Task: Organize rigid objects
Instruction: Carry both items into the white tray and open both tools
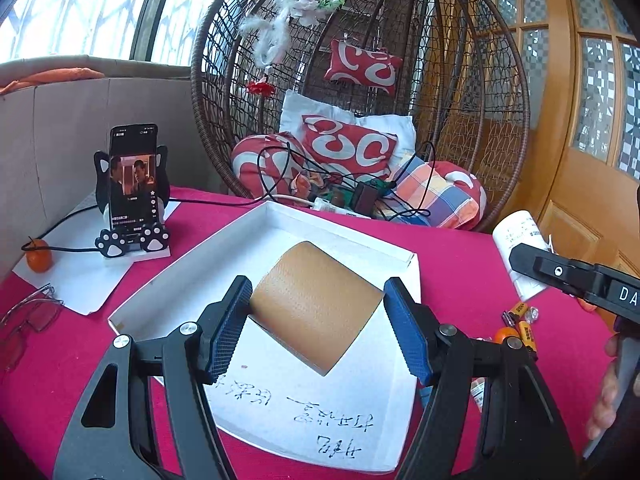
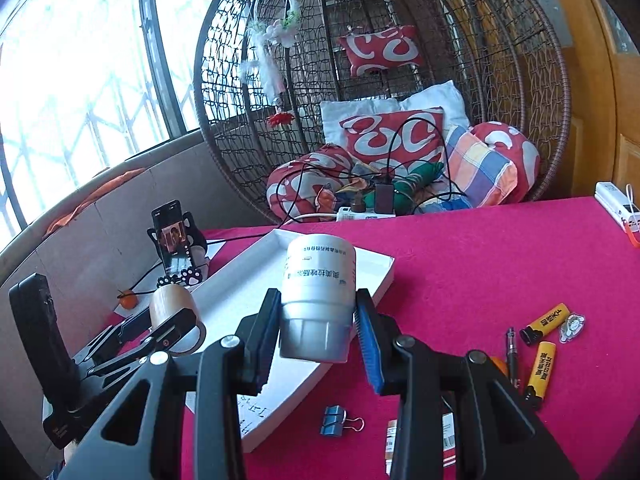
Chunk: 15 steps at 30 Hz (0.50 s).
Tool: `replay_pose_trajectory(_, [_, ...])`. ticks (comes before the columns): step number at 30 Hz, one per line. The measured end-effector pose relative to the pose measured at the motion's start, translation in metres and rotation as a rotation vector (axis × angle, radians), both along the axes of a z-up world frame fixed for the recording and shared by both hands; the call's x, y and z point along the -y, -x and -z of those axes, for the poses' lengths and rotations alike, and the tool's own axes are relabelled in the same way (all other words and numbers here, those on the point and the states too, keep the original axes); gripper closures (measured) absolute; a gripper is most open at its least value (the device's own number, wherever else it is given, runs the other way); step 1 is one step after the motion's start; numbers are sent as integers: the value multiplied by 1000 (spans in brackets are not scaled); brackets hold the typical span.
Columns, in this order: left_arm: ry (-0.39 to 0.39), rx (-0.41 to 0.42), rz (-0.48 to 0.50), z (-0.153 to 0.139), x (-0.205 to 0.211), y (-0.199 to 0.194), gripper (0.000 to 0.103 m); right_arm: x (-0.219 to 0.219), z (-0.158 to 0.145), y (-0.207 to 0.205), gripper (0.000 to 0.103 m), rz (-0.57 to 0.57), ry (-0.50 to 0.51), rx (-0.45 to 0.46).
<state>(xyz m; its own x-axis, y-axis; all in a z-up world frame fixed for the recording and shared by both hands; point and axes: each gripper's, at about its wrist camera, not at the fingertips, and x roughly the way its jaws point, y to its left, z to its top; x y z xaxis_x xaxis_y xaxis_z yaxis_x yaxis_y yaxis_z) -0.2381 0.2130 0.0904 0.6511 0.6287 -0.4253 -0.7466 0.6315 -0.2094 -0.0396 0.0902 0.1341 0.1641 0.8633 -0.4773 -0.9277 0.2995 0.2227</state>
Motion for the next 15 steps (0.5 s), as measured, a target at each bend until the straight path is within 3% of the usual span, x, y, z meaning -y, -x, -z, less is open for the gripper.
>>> replay_pose_trajectory(4, [52, -24, 25, 8, -25, -12, 34, -27, 8, 7, 66, -44, 58, -9])
replay_pose_trajectory(8, [142, -14, -15, 19, -54, -10, 34, -59, 27, 19, 66, -91, 127, -5])
replay_pose_trajectory(15, [146, -16, -68, 27, -66, 6, 34, -95, 52, 35, 66, -121, 175, 18])
